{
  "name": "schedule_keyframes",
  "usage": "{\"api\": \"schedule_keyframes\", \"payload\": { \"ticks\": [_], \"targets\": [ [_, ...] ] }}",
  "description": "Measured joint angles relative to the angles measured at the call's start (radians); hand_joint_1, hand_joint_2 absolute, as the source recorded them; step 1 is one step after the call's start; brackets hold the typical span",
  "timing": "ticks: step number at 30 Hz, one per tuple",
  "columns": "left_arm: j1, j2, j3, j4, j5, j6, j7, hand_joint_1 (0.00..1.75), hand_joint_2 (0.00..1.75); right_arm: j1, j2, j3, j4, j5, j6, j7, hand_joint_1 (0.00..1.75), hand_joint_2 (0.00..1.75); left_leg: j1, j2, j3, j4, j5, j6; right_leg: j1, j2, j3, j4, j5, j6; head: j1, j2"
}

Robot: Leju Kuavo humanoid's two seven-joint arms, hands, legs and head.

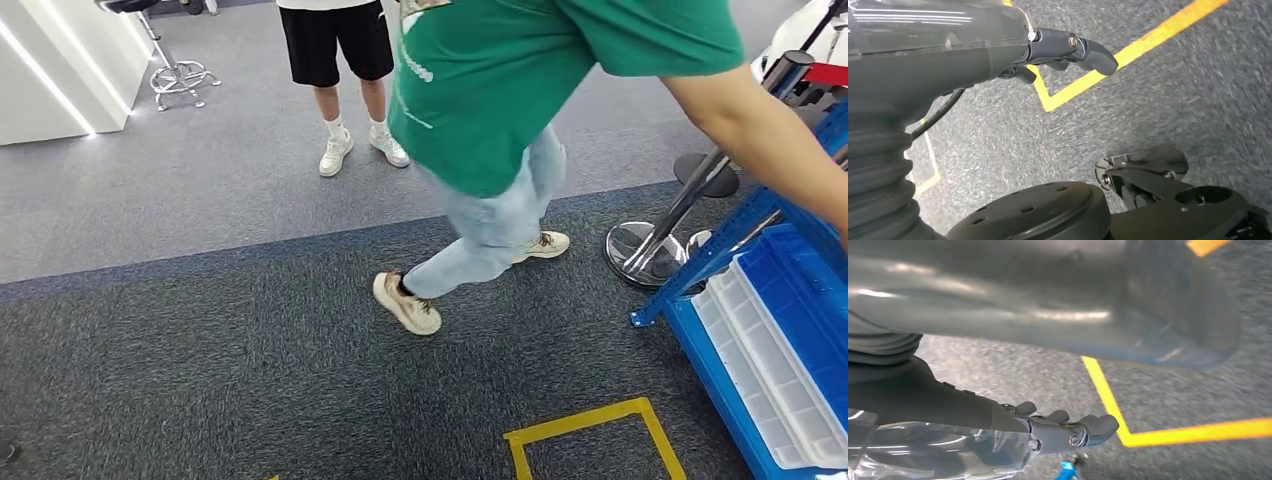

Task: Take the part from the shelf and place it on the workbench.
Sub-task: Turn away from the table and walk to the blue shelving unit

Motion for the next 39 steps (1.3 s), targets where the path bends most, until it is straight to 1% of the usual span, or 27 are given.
{"api": "schedule_keyframes", "payload": {
  "ticks": [1, 3, 5, 7, 9, 11, 13, 14, 15, 16, 17, 18, 19, 20, 22, 23, 24, 26, 28, 29, 30, 31, 32, 34, 36, 38, 39],
  "targets": [
    [0.002, 0.000, 0.001, 0.000, 0.000, 0.000, 0.001, 0.00, 1.75, 0.003, 0.000, 0.006, 0.001, 0.004, 0.011, 0.007, 0.00, 0.00, -0.002, -0.006, 0.024, -0.050, 0.034, 0.007, 0.002, 0.012, 0.002, 0.000, 0.000, 0.000, 0.000, 0.000],
    [0.009, 0.000, 0.002, 0.000, 0.002, 0.001, 0.003, 0.00, 1.75, 0.009, 0.000, 0.014, 0.003, 0.008, 0.033, 0.016, 0.00, 0.00, -0.006, -0.046, 0.081, -0.187, 0.102, 0.022, 0.003, 0.036, 0.001, 0.001, 0.002, 0.002, 0.000, 0.000],
    [0.014, 0.000, 0.003, 0.000, 0.003, 0.001, 0.002, 0.00, 1.75, 0.014, 0.001, 0.020, 0.006, 0.009, 0.051, 0.021, 0.00, 0.00, -0.009, -0.076, 0.107, -0.263, 0.120, 0.026, 0.001, 0.056, -0.008, 0.001, 0.009, 0.011, 0.001, 0.000],
    [0.014, -0.002, 0.003, 0.000, 0.003, 0.002, 0.001, 0.00, 1.75, 0.021, 0.001, 0.025, 0.009, 0.008, 0.063, 0.027, 0.00, 0.00, -0.009, -0.066, 0.113, -0.282, 0.120, 0.029, -0.001, 0.071, -0.017, -0.001, 0.017, 0.023, 0.001, 0.000],
    [0.016, -0.004, 0.003, 0.000, 0.001, 0.002, 0.000, 0.00, 1.75, 0.029, 0.000, 0.027, 0.011, 0.001, 0.072, 0.029, 0.00, 0.00, -0.006, -0.046, 0.120, -0.300, 0.132, 0.038, 0.001, 0.044, -0.026, 0.014, 0.005, 0.032, 0.002, 0.000],
    [0.018, -0.005, 0.003, 0.000, -0.002, 0.002, -0.001, 0.00, 1.75, 0.031, 0.000, 0.028, 0.012, -0.005, 0.081, 0.030, 0.00, 0.00, -0.004, -0.020, 0.123, -0.312, 0.141, 0.045, 0.002, -0.005, -0.068, 0.100, -0.048, 0.040, 0.006, 0.000],
    [0.020, -0.005, 0.004, 0.000, -0.004, 0.002, -0.002, 0.00, 1.75, 0.033, 0.001, 0.028, 0.013, -0.011, 0.093, 0.030, 0.00, 0.00, -0.004, 0.007, 0.121, -0.312, 0.140, 0.047, -0.004, -0.023, -0.128, 0.225, -0.101, 0.051, 0.008, 0.000],
    [0.021, -0.005, 0.004, 0.000, -0.006, 0.002, -0.002, 0.00, 1.75, 0.035, 0.002, 0.028, 0.013, -0.015, 0.099, 0.031, 0.00, 0.00, -0.004, 0.020, 0.121, -0.312, 0.139, 0.046, -0.009, -0.025, -0.145, 0.261, -0.106, 0.057, 0.008, 0.000],
    [0.021, -0.005, 0.004, 0.000, -0.007, 0.002, -0.002, 0.00, 1.75, 0.038, 0.003, 0.028, 0.014, -0.018, 0.104, 0.032, 0.00, 0.00, -0.003, 0.032, 0.122, -0.311, 0.136, 0.044, -0.014, -0.029, -0.142, 0.257, -0.092, 0.062, 0.008, 0.000],
    [0.022, -0.005, 0.003, 0.000, -0.008, 0.002, -0.002, 0.00, 1.75, 0.040, 0.003, 0.028, 0.015, -0.021, 0.108, 0.034, 0.00, 0.00, -0.001, 0.043, 0.124, -0.310, 0.133, 0.040, -0.019, -0.035, -0.118, 0.212, -0.061, 0.067, 0.008, 0.000],
    [0.022, -0.005, 0.003, 0.000, -0.008, 0.001, -0.002, 0.00, 1.75, 0.042, 0.003, 0.028, 0.015, -0.023, 0.112, 0.036, 0.00, 0.00, 0.001, 0.053, 0.127, -0.307, 0.128, 0.034, -0.022, -0.050, -0.080, 0.141, -0.028, 0.070, 0.008, 0.000],
    [0.022, -0.004, 0.003, 0.000, -0.010, 0.001, -0.002, 0.00, 1.75, 0.042, 0.004, 0.028, 0.016, -0.025, 0.116, 0.039, 0.00, 0.00, 0.000, 0.062, 0.129, -0.303, 0.121, 0.027, -0.022, -0.068, -0.045, 0.076, -0.005, 0.070, 0.009, 0.000],
    [0.023, -0.003, 0.003, 0.000, -0.012, 0.001, -0.002, 0.00, 1.75, 0.041, 0.005, 0.028, 0.016, -0.027, 0.120, 0.042, 0.00, 0.00, -0.001, 0.070, 0.130, -0.298, 0.115, 0.020, -0.020, -0.081, -0.020, 0.028, 0.009, 0.063, 0.009, 0.000],
    [0.023, -0.002, 0.003, 0.000, -0.013, 0.001, -0.002, 0.00, 1.75, 0.041, 0.006, 0.028, 0.016, -0.028, 0.125, 0.046, 0.00, 0.00, -0.003, 0.077, 0.131, -0.295, 0.109, 0.014, -0.017, -0.089, -0.009, 0.007, 0.010, 0.055, 0.009, 0.000],
    [0.022, 0.000, 0.002, 0.000, -0.017, -0.001, -0.002, 0.00, 1.75, 0.043, 0.007, 0.028, 0.017, -0.033, 0.135, 0.051, 0.00, 0.00, -0.005, 0.091, 0.136, -0.294, 0.103, 0.003, -0.014, -0.076, -0.012, 0.006, 0.006, 0.036, 0.008, 0.000],
    [0.021, 0.000, 0.002, 0.000, -0.019, -0.002, -0.002, 0.00, 1.75, 0.044, 0.008, 0.028, 0.018, -0.036, 0.140, 0.054, 0.00, 0.00, -0.002, 0.090, 0.139, -0.291, 0.098, -0.003, -0.014, -0.068, -0.012, 0.005, 0.005, 0.029, 0.008, 0.000],
    [0.020, 0.000, 0.001, 0.000, -0.020, -0.004, -0.002, 0.00, 1.75, 0.045, 0.008, 0.028, 0.018, -0.038, 0.144, 0.056, 0.00, 0.00, 0.000, 0.077, 0.137, -0.280, 0.086, -0.008, -0.015, -0.060, -0.012, 0.004, 0.006, 0.022, 0.008, 0.000],
    [0.017, 0.001, 0.001, 0.000, -0.022, -0.007, -0.004, 0.00, 1.75, 0.044, 0.008, 0.028, 0.019, -0.040, 0.151, 0.060, 0.00, 0.00, 0.005, 0.031, 0.102, -0.193, 0.032, -0.015, -0.015, -0.045, -0.012, 0.001, 0.007, 0.011, 0.006, 0.000],
    [0.010, 0.002, 0.001, 0.000, -0.021, -0.012, -0.007, 0.00, 1.75, 0.043, 0.009, 0.028, 0.019, -0.038, 0.156, 0.064, 0.00, 0.00, 0.003, 0.003, 0.042, -0.055, -0.031, -0.016, -0.012, -0.028, -0.012, 0.002, 0.008, 0.005, 0.004, 0.000],
    [0.006, 0.002, 0.001, 0.000, -0.020, -0.014, -0.007, 0.00, 1.75, 0.043, 0.009, 0.028, 0.019, -0.037, 0.158, 0.065, 0.00, 0.00, 0.002, -0.001, 0.024, -0.010, -0.041, -0.014, -0.009, -0.018, -0.011, 0.002, 0.008, 0.004, 0.004, 0.000],
    [0.004, 0.002, 0.001, 0.000, -0.020, -0.015, -0.007, 0.00, 1.75, 0.043, 0.009, 0.028, 0.019, -0.037, 0.159, 0.065, 0.00, 0.00, 0.001, -0.003, 0.022, -0.001, -0.030, -0.011, -0.007, -0.006, -0.010, 0.002, 0.008, 0.003, 0.004, 0.000],
    [0.004, 0.002, 0.001, 0.000, -0.021, -0.016, -0.006, 0.00, 1.75, 0.044, 0.010, 0.028, 0.019, -0.036, 0.160, 0.065, 0.00, 0.00, 0.000, -0.005, 0.037, -0.033, 0.000, -0.005, -0.005, 0.007, -0.008, 0.002, 0.008, 0.003, 0.004, 0.000],
    [0.006, 0.002, 0.001, 0.000, -0.022, -0.016, -0.005, 0.00, 1.75, 0.044, 0.010, 0.028, 0.020, -0.036, 0.161, 0.065, 0.00, 0.00, -0.001, -0.014, 0.063, -0.095, 0.041, 0.002, -0.004, 0.020, -0.007, 0.002, 0.009, 0.004, 0.004, 0.000],
    [0.010, 0.004, 0.001, 0.000, -0.023, -0.015, -0.002, 0.00, 1.75, 0.044, 0.011, 0.028, 0.020, -0.036, 0.164, 0.065, 0.00, 0.00, -0.003, -0.052, 0.111, -0.221, 0.100, 0.014, -0.004, 0.043, -0.009, 0.003, 0.013, 0.008, 0.005, 0.000],
    [0.013, 0.005, 0.001, 0.000, -0.023, -0.015, -0.002, 0.00, 1.75, 0.045, 0.013, 0.028, 0.021, -0.036, 0.166, 0.065, 0.00, 0.00, -0.006, -0.074, 0.124, -0.273, 0.108, 0.018, -0.006, 0.061, -0.020, 0.003, 0.021, 0.019, 0.005, 0.000],
    [0.012, 0.004, 0.001, 0.000, -0.023, -0.015, -0.002, 0.00, 1.75, 0.050, 0.013, 0.028, 0.022, -0.036, 0.167, 0.065, 0.00, 0.00, -0.004, -0.058, 0.127, -0.291, 0.115, 0.024, -0.009, 0.074, -0.027, -0.001, 0.029, 0.032, 0.005, 0.000],
    [0.013, 0.003, 0.001, 0.000, -0.023, -0.015, -0.002, 0.00, 1.75, 0.051, 0.013, 0.028, 0.022, -0.036, 0.167, 0.065, 0.00, 0.00, -0.002, -0.049, 0.131, -0.302, 0.122, 0.028, -0.007, 0.063, -0.031, 0.004, 0.025, 0.037, 0.006, 0.000]
  ]
}}
